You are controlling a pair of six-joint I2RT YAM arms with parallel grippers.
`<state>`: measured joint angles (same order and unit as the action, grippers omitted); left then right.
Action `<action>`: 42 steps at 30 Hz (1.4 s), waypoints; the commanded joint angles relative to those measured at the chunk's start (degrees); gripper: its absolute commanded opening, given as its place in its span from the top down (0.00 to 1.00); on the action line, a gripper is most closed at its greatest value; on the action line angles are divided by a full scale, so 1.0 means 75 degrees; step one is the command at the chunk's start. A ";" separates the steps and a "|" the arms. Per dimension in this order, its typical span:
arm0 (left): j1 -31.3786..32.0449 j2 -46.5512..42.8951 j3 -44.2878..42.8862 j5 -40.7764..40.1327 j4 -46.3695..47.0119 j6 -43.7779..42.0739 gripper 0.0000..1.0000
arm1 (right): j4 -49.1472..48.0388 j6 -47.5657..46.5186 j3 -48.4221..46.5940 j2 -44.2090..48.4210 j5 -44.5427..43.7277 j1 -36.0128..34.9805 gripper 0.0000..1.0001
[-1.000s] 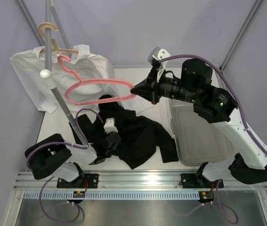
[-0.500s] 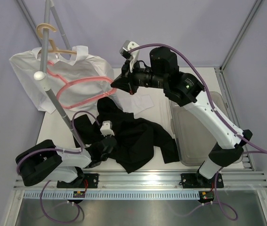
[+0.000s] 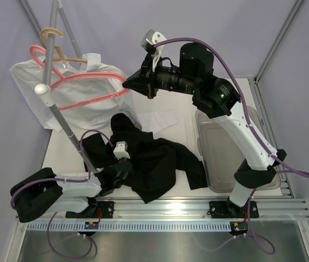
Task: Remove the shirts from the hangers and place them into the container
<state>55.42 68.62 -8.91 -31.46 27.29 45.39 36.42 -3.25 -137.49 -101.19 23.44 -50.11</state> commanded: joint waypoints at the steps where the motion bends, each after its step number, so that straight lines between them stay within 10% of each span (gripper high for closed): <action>1: 0.0017 -0.0324 -0.0055 -0.0234 0.0019 -0.0005 1.00 | -0.0590 -0.0669 0.0518 0.0682 0.0226 -0.0010 1.00; 12: 0.0017 -0.1144 -0.0136 -0.0259 -0.0755 -0.0179 1.00 | -0.1165 -0.0271 0.2956 0.2417 -0.0043 -0.0022 1.00; 15: 0.0017 -0.1543 -0.0207 -0.0083 -0.0990 -0.0379 1.00 | -0.1107 -0.0154 0.3413 0.2745 -0.0289 -0.0010 0.47; 16: 0.0017 -0.1671 -0.0219 0.0022 -0.1083 -0.0438 1.00 | -0.1107 -0.0095 0.3658 0.2838 -0.0371 -0.0010 0.03; 17: 0.0017 -0.1777 -0.0335 0.0070 -0.1211 -0.0519 1.00 | -0.1072 -0.0037 0.3776 0.3013 -0.0638 0.0001 0.00; 28: 0.0029 -0.3453 -0.1027 0.1323 -0.2688 -0.1516 1.00 | -0.0533 0.1136 0.5568 0.5636 -0.4108 -0.0010 0.00; 42: 0.0157 -0.3712 -0.2620 0.4031 -0.3625 -0.2090 1.00 | -0.0087 0.2576 0.8613 0.7526 -0.3677 -0.0011 0.01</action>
<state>55.70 40.91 -23.38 -7.64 0.01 31.33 35.77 11.53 -78.72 -44.36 -6.35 -50.15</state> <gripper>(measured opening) 0.025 0.993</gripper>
